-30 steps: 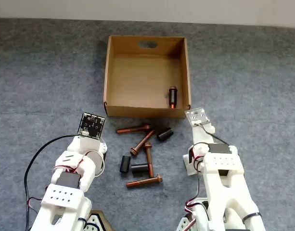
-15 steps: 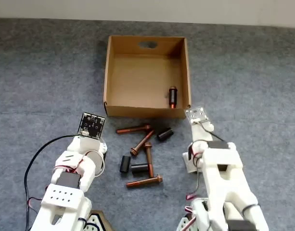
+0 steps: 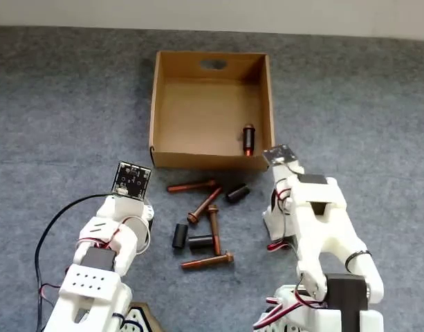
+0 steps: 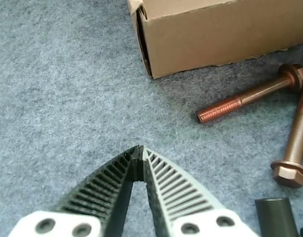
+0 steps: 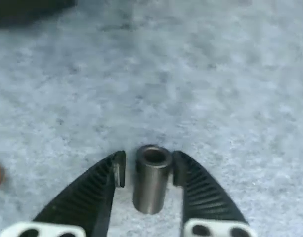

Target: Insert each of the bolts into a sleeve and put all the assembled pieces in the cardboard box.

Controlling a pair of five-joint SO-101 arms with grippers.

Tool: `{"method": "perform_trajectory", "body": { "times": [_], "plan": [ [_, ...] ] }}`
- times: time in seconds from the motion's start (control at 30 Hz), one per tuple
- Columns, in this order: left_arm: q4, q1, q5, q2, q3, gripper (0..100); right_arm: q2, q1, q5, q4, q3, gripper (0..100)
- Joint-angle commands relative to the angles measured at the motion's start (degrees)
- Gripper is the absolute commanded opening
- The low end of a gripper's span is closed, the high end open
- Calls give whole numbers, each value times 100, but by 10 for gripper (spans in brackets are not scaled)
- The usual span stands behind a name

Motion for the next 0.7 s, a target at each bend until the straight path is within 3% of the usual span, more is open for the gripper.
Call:
{"method": "perform_trajectory", "body": {
  "times": [0.0,0.17,0.27,0.47,0.67],
  "plan": [
    [-88,48,26,-92,-31,11,66,13,273,57,-4,245],
    [-88,48,-53,-92,-31,11,-84,13,290,13,13,231],
    [-79,75,-396,-92,-22,11,-690,13,290,-48,84,231],
    [-79,75,-404,-92,-22,11,-1982,13,299,22,602,231],
    [-79,75,-404,-92,-22,11,-2097,-4,466,-22,945,231]
  ]
}}
